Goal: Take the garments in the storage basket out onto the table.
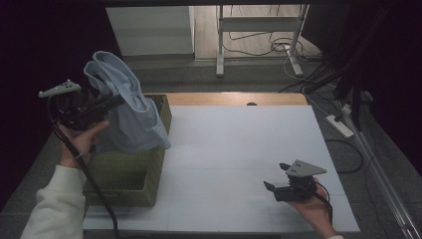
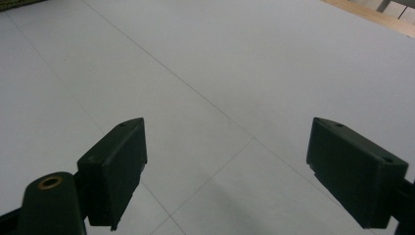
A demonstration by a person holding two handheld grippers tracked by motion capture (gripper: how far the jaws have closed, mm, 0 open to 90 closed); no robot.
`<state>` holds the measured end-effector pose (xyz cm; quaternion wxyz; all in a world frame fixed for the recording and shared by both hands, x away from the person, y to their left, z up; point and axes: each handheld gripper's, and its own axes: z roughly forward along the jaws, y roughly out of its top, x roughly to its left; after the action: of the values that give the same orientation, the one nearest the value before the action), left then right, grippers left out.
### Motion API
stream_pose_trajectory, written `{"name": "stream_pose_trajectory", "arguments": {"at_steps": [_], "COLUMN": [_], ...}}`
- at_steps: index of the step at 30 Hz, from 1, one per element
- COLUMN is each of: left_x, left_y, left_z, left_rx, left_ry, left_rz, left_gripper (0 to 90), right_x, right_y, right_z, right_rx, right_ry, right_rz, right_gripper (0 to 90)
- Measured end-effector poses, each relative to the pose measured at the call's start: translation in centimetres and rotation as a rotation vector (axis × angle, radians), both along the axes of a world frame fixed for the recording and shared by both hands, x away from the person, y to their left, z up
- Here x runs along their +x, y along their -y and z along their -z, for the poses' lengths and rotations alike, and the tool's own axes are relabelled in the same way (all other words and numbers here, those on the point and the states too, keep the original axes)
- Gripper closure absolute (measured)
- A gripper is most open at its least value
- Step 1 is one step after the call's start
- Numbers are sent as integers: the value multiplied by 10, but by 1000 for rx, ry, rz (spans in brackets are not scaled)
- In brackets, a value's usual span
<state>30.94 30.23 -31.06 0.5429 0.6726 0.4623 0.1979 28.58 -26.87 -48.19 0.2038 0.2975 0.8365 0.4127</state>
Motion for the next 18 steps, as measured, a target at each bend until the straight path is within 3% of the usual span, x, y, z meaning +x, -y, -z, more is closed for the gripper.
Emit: {"name": "stream_pose_trajectory", "arguments": {"at_steps": [18], "left_x": [2], "left_y": [21], "left_z": [-3], "left_rx": [-15], "left_ry": [13], "left_rz": [55], "left_gripper": [775], "right_x": [0], "right_y": [0], "right_z": [0], "right_rx": [3], "right_ry": [-1], "right_rz": [1], "right_gripper": [151]}}
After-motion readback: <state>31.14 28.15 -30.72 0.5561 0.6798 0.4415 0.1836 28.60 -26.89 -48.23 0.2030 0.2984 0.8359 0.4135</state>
